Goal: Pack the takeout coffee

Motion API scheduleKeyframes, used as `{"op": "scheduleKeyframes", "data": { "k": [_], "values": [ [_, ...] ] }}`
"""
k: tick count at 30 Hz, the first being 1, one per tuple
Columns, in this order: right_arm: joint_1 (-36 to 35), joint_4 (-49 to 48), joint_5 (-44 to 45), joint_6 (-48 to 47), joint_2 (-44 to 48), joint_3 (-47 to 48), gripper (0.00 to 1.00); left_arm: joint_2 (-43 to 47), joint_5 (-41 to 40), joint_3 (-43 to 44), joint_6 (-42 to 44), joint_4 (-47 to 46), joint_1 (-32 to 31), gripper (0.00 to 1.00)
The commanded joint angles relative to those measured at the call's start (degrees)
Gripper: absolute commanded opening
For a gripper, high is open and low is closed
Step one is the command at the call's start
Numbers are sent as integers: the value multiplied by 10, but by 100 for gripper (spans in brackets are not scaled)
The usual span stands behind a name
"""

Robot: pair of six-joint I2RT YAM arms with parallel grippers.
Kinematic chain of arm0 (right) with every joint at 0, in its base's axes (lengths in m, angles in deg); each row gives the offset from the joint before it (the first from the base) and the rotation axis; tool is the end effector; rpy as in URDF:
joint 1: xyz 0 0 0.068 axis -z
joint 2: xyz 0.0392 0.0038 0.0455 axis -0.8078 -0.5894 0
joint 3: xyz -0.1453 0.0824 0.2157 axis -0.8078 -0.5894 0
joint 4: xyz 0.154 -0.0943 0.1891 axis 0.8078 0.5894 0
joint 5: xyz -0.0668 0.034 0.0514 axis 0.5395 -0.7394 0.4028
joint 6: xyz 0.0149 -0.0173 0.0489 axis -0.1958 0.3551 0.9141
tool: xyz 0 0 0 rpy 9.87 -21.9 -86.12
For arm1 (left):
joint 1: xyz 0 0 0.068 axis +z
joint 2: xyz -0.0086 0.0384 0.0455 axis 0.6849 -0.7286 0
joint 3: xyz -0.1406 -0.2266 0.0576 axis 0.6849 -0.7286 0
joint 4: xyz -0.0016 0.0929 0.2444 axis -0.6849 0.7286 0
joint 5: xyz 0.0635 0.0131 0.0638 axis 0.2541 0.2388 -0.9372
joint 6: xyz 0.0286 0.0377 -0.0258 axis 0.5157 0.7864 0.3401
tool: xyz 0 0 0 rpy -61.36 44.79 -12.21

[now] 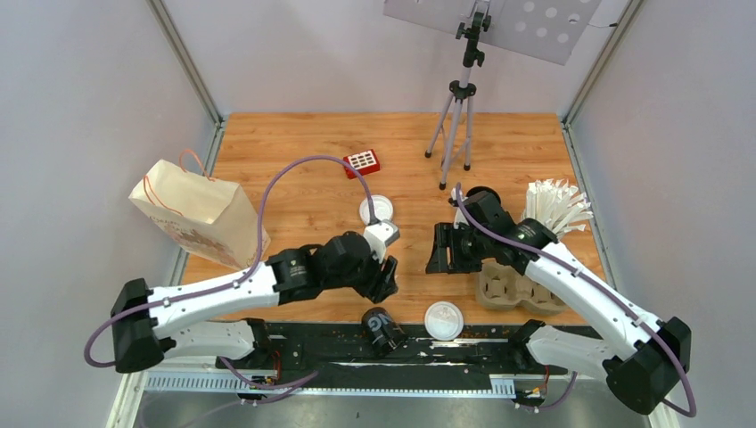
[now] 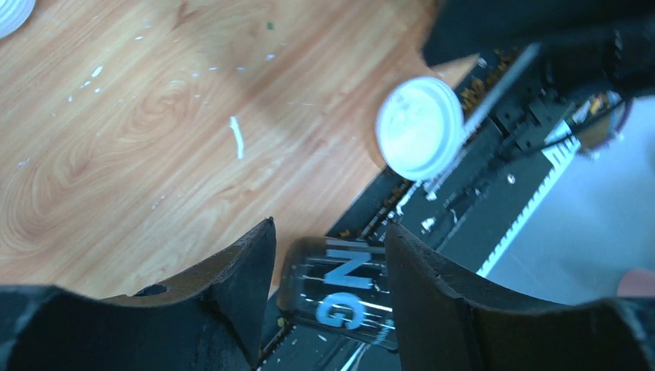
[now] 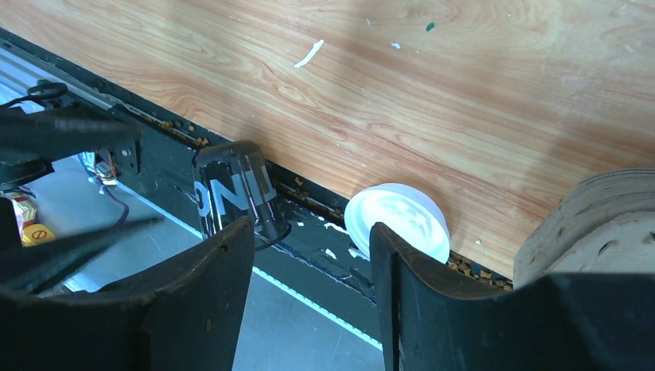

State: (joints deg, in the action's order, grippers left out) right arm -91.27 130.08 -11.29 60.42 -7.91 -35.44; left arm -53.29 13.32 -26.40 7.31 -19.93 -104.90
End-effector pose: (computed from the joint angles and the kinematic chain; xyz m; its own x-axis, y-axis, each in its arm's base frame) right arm 0.1575 0.1314 0.2773 -0.9406 -0.0957 -0.3257 -0.2404 0.8652 0.4401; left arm 0.1176 -0.2191 0.2673 -0.6972 0.2558 -0.6696 0.6214 0.6814 -0.3867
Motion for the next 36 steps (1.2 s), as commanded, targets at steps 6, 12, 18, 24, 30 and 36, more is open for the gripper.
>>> {"op": "scheduleKeyframes", "data": {
  "k": [6, 12, 18, 24, 30, 36],
  "values": [
    [-2, -31, 15, -1, 42, 14, 61, 93, -238, -21, 35, 66, -213, 65],
    [-2, -34, 9, -4, 50, 14, 68, 6, -370, 26, -1, 145, -364, 67],
    [-2, -28, 7, -11, 54, 10, 71, -76, -417, 50, -47, 206, -426, 72],
    [-2, -29, 9, -14, 54, 10, 71, -116, -446, 49, -54, 208, -430, 72],
    [-2, -36, 5, -10, 52, 9, 71, -97, -473, 27, -53, 189, -430, 63],
    [-2, -43, 2, -11, 50, 2, 71, -82, -462, -1, -50, 158, -429, 64]
  ]
}}
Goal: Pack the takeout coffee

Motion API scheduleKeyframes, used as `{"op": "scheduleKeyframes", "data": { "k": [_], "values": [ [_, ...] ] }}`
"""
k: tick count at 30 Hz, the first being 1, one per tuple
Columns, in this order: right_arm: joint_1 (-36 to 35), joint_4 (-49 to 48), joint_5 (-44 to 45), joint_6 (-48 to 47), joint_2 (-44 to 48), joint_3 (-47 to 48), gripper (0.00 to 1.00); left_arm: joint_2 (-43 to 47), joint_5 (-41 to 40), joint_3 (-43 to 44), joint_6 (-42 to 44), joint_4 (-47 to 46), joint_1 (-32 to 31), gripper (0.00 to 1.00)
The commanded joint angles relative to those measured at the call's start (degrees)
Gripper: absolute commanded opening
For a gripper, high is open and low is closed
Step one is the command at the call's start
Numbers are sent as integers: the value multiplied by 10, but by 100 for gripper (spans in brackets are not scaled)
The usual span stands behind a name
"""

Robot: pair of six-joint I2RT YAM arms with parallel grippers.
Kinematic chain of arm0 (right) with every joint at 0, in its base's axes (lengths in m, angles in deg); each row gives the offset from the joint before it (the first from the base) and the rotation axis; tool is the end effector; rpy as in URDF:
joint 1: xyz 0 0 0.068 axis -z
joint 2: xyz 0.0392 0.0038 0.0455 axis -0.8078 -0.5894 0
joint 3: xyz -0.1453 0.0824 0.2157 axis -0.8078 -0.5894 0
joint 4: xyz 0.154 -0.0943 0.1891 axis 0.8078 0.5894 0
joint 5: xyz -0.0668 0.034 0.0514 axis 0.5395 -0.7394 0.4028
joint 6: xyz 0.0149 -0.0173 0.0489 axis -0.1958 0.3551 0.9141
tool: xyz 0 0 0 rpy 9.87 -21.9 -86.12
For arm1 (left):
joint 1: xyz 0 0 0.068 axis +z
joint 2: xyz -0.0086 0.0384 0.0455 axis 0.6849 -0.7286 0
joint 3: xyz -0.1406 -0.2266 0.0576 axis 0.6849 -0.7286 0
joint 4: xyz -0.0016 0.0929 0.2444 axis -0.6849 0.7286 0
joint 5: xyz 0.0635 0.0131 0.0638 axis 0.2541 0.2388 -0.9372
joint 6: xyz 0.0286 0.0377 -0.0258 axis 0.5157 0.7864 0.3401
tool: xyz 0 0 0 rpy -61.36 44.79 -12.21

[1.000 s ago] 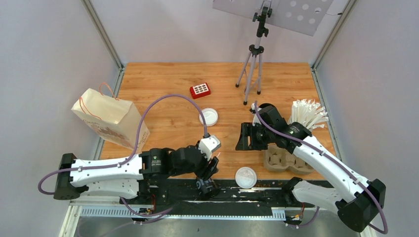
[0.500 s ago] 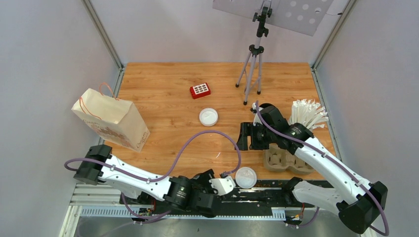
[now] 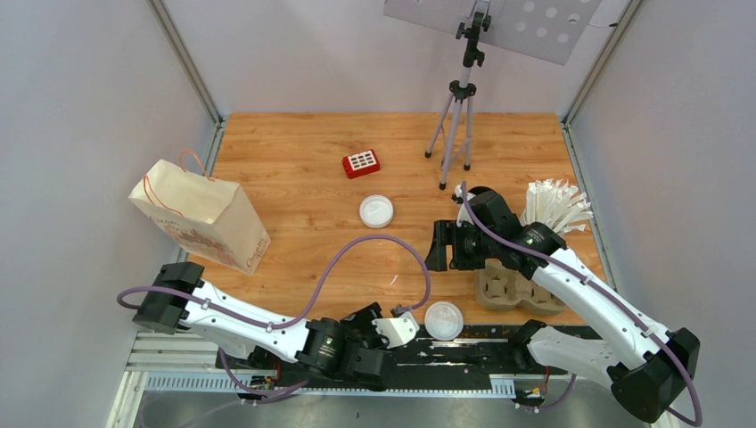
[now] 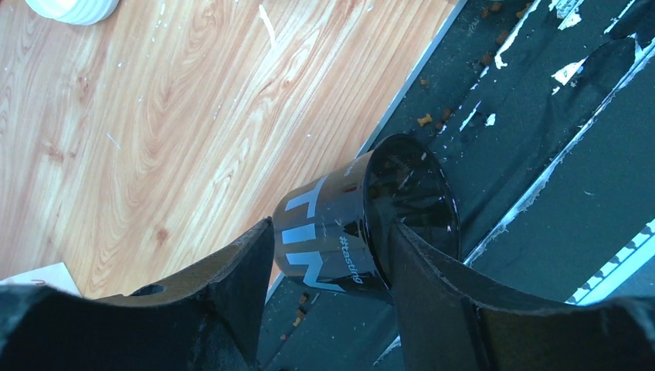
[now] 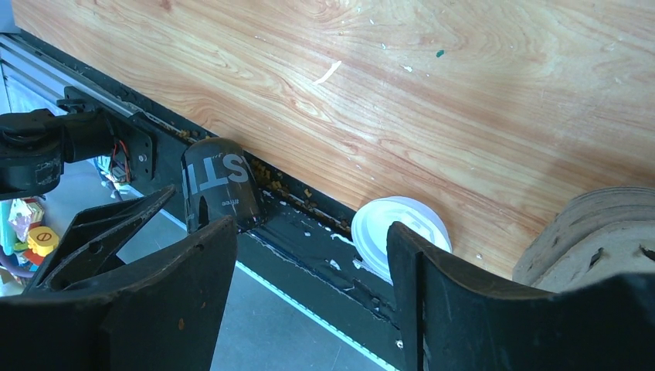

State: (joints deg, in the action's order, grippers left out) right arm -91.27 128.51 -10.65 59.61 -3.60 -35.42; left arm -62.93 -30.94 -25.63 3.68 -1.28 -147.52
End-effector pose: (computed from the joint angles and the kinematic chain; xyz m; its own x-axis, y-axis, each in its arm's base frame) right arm 0.1495 0.1248 0.2925 -0.9049 -0.0816 -0.4178 -0.2876 0.8407 0.4587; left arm -0.0353 -0.2379 0.2211 -0.2297 0.7004 -0.6757 0.7674 0.5574 0.3169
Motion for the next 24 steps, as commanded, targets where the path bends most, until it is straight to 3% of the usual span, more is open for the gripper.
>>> {"op": "scheduleKeyframes", "data": {
  "k": [1, 6, 12, 16, 21, 24],
  "values": [
    [-2, -29, -5, -4, 6, 1, 71, 8, -19, -9, -14, -28, -3, 64],
    [-1, -36, -5, -2, 6, -3, 71, -31, -19, 7, -25, -16, -2, 60],
    [-2, -44, -9, 2, 12, -14, 71, -44, -36, 25, -36, -2, -2, 29],
    [-2, -49, -10, 2, 16, -18, 71, -18, -45, 28, -45, 9, 19, 17],
    [-2, -51, 2, -8, 15, -31, 70, 83, -25, 24, -31, -13, 96, 9],
    [-2, -48, 16, -7, 15, -45, 69, 174, 48, 2, -15, -53, 203, 9]
  ]
}}
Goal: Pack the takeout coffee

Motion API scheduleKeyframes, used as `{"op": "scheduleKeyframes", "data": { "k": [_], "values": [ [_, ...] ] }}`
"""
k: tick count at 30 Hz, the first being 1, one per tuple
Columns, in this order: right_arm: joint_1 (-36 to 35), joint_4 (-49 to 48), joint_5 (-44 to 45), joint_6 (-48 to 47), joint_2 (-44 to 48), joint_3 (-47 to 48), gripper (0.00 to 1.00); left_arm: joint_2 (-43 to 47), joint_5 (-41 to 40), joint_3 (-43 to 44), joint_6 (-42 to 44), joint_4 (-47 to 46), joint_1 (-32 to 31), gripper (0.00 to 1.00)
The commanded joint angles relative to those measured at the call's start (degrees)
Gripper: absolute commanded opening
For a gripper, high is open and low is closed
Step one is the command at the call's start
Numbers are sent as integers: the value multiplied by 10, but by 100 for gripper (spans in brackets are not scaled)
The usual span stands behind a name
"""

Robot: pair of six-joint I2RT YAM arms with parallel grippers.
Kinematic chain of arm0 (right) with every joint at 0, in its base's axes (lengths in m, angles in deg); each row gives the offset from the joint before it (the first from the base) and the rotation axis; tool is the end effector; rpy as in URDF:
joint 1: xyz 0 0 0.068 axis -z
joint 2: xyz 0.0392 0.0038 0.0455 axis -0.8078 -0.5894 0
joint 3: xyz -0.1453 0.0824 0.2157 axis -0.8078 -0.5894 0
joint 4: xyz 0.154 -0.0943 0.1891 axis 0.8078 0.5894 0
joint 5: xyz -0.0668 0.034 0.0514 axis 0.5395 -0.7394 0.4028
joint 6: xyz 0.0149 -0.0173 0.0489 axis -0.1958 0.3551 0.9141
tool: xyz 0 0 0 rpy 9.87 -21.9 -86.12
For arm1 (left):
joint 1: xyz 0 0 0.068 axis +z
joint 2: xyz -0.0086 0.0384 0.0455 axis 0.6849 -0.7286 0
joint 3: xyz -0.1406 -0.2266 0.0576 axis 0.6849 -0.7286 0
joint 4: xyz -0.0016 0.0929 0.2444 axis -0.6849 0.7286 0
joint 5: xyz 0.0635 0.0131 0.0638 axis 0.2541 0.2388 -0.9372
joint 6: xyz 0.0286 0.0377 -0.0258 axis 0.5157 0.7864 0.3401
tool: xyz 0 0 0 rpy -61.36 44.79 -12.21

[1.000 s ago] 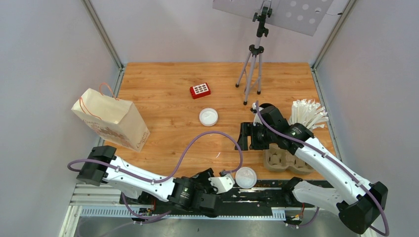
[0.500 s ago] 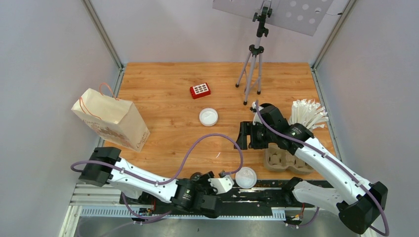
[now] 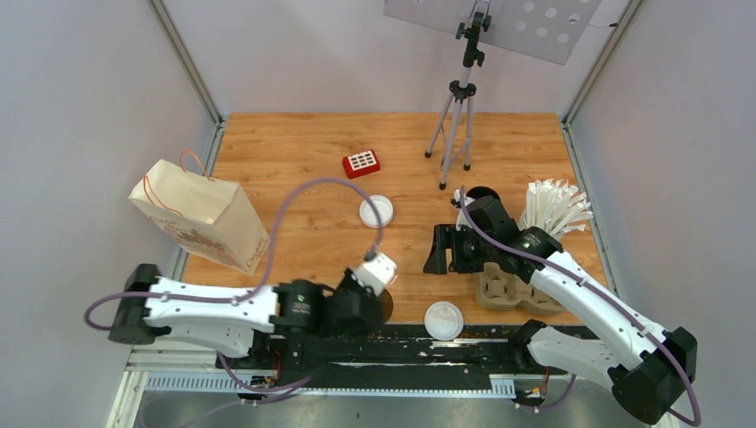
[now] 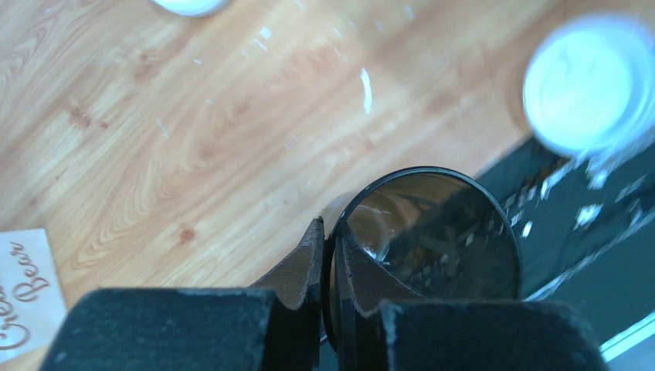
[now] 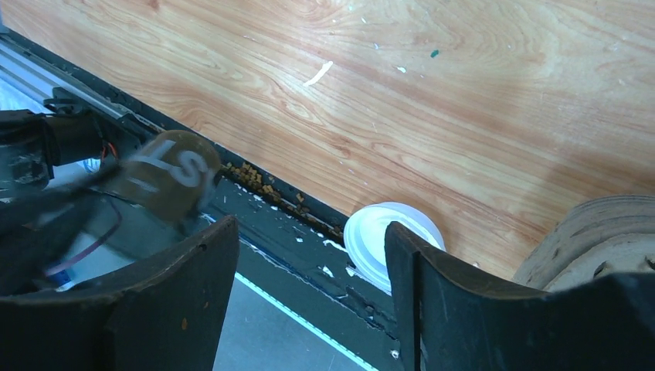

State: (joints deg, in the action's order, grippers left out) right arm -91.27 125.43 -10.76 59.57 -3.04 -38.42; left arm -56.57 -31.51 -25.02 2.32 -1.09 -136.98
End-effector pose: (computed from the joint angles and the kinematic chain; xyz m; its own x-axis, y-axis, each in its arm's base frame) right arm 0.1497 0.1251 0.2812 -0.9012 -0.0798 -0.4259 -0.2929 0.8367 0.4629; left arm 0.0099 -0.2279 0.2480 -0.3712 0.5431 -0.7532 0.6404 0.7370 0.2159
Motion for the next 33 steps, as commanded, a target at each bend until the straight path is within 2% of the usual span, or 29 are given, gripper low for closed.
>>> {"op": "scheduleKeyframes", "data": {
  "k": [1, 5, 8, 12, 20, 28, 33],
  "values": [
    [-2, -17, 16, -4, 6, -20, 67, 142, 81, -13, 0, -70, 133, 9],
    [-3, -12, 1, 23, -29, -47, 60, 230, 156, -38, -9, -91, 245, 11],
    [-7, -25, -15, 65, -43, -85, 53, 240, 182, -45, -14, -84, 293, 12],
    [-29, -33, -5, 127, -19, -110, 48, 197, 193, -46, -28, -84, 311, 12],
    [-71, -41, 7, 237, -20, -132, 52, 107, 242, -52, -41, -177, 349, 13],
    [-117, -60, 46, 265, -97, -114, 50, 104, 262, -102, -79, -240, 378, 16],
    [-122, -79, 51, 265, -135, -117, 44, 102, 268, -126, -97, -253, 379, 18]
  ]
}}
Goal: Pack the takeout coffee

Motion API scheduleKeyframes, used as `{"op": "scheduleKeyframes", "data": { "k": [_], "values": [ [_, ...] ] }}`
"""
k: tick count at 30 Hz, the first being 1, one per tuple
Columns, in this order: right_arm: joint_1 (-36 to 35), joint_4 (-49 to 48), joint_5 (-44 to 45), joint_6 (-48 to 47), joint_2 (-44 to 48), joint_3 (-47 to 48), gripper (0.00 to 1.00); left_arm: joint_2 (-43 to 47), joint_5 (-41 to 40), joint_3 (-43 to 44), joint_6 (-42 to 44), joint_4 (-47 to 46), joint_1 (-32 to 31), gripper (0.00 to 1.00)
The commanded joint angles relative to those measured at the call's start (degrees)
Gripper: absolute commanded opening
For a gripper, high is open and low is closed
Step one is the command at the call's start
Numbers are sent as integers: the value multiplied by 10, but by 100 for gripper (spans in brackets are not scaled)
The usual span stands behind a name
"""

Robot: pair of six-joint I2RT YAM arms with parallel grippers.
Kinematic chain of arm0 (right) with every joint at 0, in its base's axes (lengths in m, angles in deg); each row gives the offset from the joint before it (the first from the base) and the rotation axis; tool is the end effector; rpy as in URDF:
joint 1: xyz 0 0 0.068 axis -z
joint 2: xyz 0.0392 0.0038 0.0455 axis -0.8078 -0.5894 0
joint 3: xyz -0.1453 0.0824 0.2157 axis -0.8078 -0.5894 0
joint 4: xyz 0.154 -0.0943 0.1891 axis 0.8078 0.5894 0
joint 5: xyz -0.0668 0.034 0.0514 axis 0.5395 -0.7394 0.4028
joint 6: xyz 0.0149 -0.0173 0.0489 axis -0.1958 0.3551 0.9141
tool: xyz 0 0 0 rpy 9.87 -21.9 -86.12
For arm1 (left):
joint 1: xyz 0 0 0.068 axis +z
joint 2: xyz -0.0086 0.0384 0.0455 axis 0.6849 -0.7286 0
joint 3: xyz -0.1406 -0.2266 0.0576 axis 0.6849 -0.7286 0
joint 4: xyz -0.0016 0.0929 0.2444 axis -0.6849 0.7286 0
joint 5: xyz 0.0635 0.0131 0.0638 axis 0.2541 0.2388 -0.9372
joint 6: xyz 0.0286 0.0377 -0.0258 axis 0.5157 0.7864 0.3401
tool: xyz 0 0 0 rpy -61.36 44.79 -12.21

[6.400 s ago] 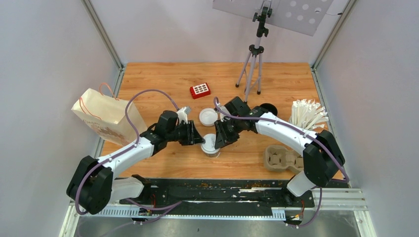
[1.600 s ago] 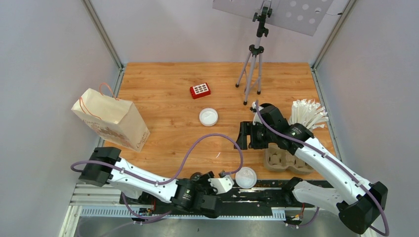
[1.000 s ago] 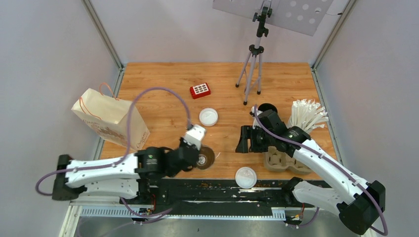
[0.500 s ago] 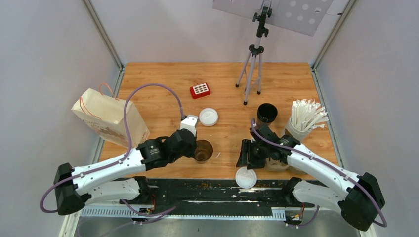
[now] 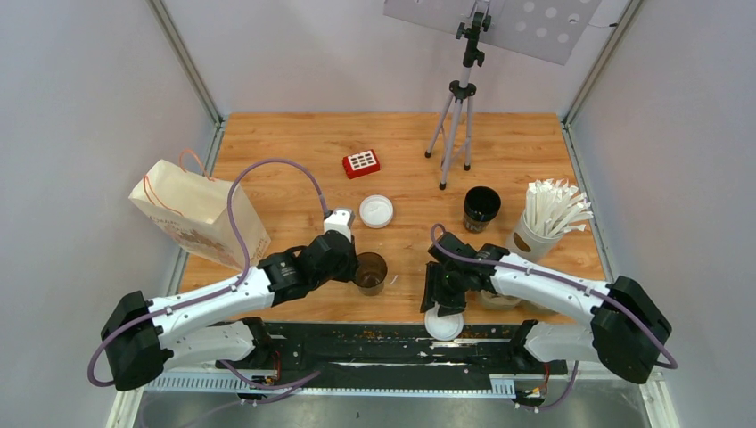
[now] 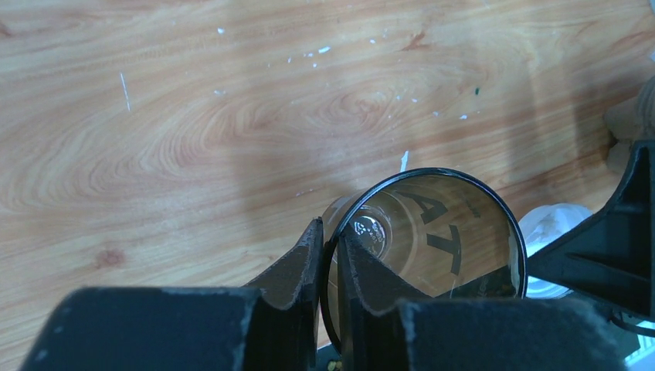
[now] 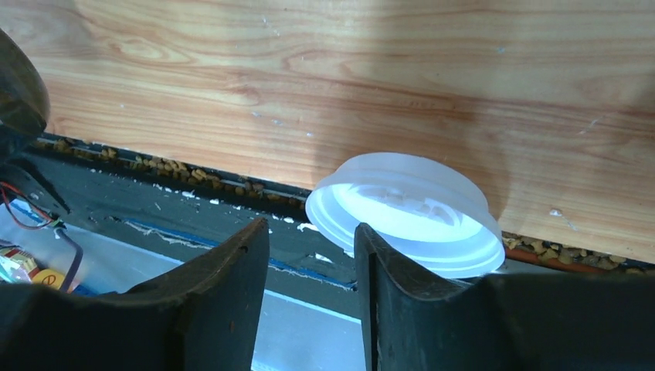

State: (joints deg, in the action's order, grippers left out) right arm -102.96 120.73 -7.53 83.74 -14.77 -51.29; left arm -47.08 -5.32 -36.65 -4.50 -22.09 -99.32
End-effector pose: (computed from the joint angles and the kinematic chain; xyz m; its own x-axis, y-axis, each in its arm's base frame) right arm 0.1262 0.1555 0.1807 -0.9974 0.0645 -0.0307 0.0504 0.9398 0.3380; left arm 0.1306 -0.1746 0.2350 -0.7115 -0.0667 -0.6995 0.2527 0.9046 -0.3433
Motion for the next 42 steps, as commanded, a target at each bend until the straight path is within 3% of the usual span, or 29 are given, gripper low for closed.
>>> {"op": "scheduleKeyframes", "data": {
  "k": [1, 13, 27, 29, 34, 42],
  "values": [
    [-7, -35, 21, 23, -25, 15, 44, 6, 7, -12, -31, -44, 3, 19],
    [-25, -17, 71, -13, -95, 61, 28, 38, 11, -13, -47, -35, 3, 43],
    [-32, -7, 81, -20, -113, 72, 25, 113, -31, 23, -34, 36, 3, 50],
    [-32, -8, 82, -25, -114, 76, 21, 114, -32, 26, -33, 41, 3, 50],
    [-33, -4, 97, -46, -102, 86, 1, 113, -32, 39, -25, 52, 3, 50],
    [-31, 1, 130, -106, -79, 117, 0, 118, -27, 69, 10, 72, 3, 51]
  ]
}}
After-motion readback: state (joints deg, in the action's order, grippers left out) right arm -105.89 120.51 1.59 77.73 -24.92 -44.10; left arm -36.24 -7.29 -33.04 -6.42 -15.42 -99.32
